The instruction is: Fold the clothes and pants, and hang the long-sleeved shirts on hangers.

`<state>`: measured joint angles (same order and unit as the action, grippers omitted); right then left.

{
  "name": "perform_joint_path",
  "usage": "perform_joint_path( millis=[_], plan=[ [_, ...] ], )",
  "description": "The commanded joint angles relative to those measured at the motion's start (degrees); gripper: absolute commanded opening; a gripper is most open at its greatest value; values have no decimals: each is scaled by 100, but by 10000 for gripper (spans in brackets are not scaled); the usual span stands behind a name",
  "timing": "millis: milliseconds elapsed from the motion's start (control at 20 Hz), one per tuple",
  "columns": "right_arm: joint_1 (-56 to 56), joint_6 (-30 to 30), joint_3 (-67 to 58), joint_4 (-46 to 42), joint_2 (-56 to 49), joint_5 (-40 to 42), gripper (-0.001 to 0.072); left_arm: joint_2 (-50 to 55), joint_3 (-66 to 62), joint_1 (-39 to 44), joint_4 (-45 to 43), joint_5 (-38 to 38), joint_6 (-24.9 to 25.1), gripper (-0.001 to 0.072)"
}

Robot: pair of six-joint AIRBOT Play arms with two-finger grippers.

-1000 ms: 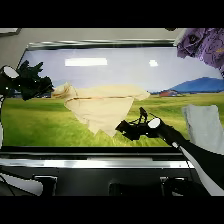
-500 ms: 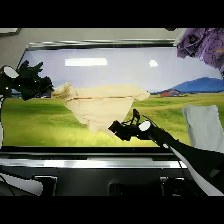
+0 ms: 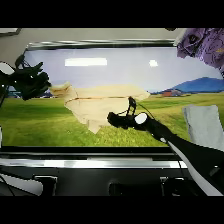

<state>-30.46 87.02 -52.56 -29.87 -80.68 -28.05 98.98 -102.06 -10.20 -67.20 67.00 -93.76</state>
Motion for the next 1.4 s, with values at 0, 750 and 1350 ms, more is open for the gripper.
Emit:
perform_joint_path(
  millis=[0,750,1350],
  plan=[
    [535,-9,-916,-1047,730,-251,23,-50,-1268,-125,4,74,398,21],
    [2282,1335,-5451,-4636,3751,-3254,24,-4968,-1344,-1305,-737,-767,232,21],
    [2282,1528,-5449,-5849,868,-3781,25,-3532,-612,-706,-1025,734,-487,21]
  ],
)
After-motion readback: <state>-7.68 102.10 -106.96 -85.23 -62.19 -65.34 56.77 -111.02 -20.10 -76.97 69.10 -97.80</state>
